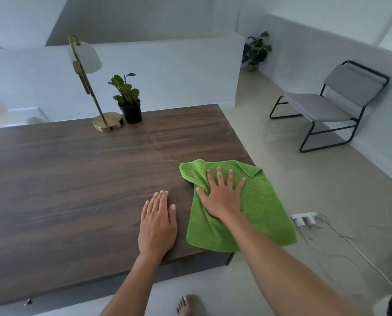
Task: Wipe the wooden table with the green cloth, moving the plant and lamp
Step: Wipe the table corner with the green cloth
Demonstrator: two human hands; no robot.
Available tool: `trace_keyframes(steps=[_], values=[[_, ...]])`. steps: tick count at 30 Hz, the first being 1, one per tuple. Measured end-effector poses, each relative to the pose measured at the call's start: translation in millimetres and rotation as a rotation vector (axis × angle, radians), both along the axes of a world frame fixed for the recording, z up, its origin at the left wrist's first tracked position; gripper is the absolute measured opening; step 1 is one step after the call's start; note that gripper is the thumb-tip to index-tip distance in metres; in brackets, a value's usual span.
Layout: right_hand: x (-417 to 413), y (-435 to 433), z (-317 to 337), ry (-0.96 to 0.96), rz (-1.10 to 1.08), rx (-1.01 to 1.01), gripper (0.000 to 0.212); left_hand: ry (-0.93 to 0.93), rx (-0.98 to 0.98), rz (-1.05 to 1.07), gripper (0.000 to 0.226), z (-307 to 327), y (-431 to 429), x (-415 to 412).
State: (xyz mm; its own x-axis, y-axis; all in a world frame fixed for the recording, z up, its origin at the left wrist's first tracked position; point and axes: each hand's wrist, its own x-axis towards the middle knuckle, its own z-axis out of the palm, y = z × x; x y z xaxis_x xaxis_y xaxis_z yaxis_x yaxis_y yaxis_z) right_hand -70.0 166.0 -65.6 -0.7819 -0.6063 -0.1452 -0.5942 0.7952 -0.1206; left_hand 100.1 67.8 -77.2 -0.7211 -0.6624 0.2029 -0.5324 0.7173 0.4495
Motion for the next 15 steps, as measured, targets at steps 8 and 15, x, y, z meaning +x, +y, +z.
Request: trace_keyframes(steps=[8, 15], values=[[13, 39, 1, -0.129, 0.293, -0.086, 0.085, -0.032, -0.011, 0.012, 0.068, 0, -1, -1], [20, 56, -7, 0.036, 0.248, -0.038, 0.074, -0.086, -0.082, 0.027, 0.058, 1, -4, -8]])
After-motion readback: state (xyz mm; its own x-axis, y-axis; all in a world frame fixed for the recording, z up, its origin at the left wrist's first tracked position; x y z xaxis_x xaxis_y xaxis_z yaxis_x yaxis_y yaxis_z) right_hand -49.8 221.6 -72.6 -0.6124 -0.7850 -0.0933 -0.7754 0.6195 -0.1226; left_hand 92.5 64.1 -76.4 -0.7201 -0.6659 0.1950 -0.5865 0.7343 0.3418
